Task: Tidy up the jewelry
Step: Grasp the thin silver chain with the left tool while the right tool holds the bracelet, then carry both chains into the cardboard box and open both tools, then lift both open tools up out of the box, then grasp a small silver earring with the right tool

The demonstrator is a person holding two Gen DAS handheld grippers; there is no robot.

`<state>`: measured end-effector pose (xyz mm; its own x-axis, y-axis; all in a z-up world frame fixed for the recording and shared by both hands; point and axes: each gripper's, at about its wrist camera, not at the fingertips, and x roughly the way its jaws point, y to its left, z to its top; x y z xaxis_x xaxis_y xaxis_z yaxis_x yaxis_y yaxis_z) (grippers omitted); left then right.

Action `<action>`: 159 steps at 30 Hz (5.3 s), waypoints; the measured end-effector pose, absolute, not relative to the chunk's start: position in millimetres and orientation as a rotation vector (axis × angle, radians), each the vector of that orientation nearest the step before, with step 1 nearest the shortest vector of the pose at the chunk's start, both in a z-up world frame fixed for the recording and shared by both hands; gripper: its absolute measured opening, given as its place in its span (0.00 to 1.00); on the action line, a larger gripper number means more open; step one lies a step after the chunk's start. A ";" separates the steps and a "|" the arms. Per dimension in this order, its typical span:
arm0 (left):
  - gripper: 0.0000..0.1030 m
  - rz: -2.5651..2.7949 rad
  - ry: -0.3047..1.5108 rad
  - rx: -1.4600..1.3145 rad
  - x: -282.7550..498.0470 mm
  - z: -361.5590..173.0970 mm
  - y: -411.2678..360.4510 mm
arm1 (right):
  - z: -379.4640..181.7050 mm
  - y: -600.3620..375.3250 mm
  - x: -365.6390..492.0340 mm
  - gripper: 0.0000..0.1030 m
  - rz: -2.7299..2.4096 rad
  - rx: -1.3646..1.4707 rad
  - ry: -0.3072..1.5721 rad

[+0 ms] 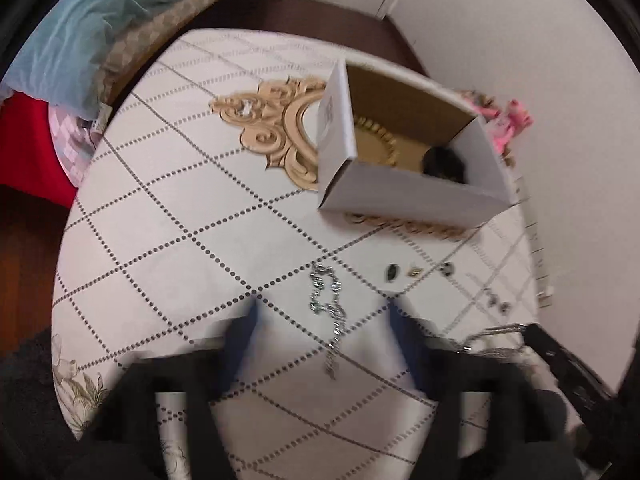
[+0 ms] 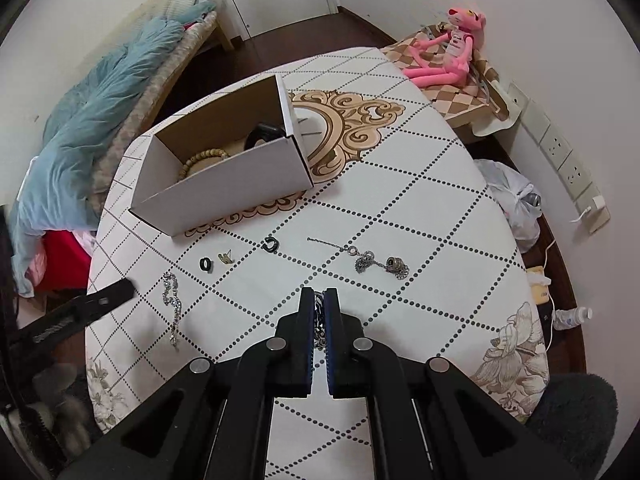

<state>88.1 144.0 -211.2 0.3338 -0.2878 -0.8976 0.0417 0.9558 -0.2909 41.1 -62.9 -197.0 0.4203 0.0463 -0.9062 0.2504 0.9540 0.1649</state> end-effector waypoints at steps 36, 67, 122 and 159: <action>0.01 -0.394 1.106 -0.315 74.2 -157.5 154.2 | -144.4 -52.2 46.7 0.04 -0.042 0.325 1.052; 0.08 -0.297 1.165 -0.279 241.1 -132.0 126.3 | -123.1 -26.4 273.5 0.04 0.123 0.177 1.150; 1.00 -0.019 0.955 0.008 79.8 -66.0 128.2 | -77.8 -18.4 96.0 0.95 -0.081 -0.040 1.011; 1.00 0.074 1.184 0.092 68.4 -212.2 106.3 | -234.6 -120.8 65.6 0.52 -0.218 0.218 1.183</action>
<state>68.4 106.3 -212.2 0.3754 0.1058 -0.9208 -0.0094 0.9938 0.1104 65.6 -120.8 -234.6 0.3623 -0.0544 -0.9305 0.2813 0.9581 0.0535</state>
